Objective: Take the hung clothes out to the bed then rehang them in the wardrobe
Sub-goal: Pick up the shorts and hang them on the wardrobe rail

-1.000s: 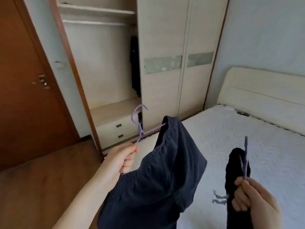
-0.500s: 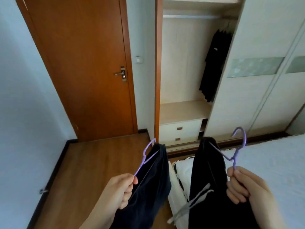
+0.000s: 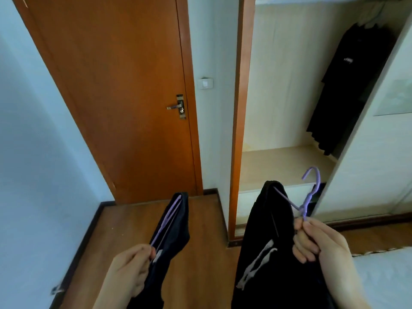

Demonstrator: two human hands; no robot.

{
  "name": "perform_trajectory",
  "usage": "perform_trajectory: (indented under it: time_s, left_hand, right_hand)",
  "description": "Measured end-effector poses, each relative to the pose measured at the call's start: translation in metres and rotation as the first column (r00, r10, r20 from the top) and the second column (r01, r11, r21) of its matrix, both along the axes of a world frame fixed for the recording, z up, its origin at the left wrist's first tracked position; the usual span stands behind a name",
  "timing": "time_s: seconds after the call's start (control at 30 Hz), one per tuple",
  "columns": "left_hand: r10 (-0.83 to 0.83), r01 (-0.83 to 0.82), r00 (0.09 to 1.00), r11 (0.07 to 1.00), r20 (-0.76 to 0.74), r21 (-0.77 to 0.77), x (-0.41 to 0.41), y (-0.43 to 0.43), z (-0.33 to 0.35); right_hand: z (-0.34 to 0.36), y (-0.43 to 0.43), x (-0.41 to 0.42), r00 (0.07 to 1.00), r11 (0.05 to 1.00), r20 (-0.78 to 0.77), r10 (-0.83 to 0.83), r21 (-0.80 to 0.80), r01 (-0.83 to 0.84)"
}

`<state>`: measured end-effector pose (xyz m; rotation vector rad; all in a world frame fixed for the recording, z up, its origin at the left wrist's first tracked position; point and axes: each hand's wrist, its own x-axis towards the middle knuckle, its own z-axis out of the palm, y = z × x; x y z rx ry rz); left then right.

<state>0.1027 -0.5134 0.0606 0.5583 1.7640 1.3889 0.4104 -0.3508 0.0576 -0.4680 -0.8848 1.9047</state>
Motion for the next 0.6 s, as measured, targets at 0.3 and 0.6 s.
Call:
perform_trajectory:
  time_s: [0.3, 0.6]
  left_hand:
    - [-0.337, 0.336, 0.941, 0.939, -0.004, -0.065, -0.025, 0.209, 0.027]
    - [-0.621, 0.621, 0.781, 0.784, -0.064, -0.029, -0.023, 0.42, 0.015]
  right_hand:
    - [0.017, 0.163, -0.018, 0.867, 0.89, 0.209, -0.452, 0.043, 0.453]
    - [0.019, 0.292, -0.012, 0.715, 0.783, 0.345, -0.608, 0.113, 0.611]
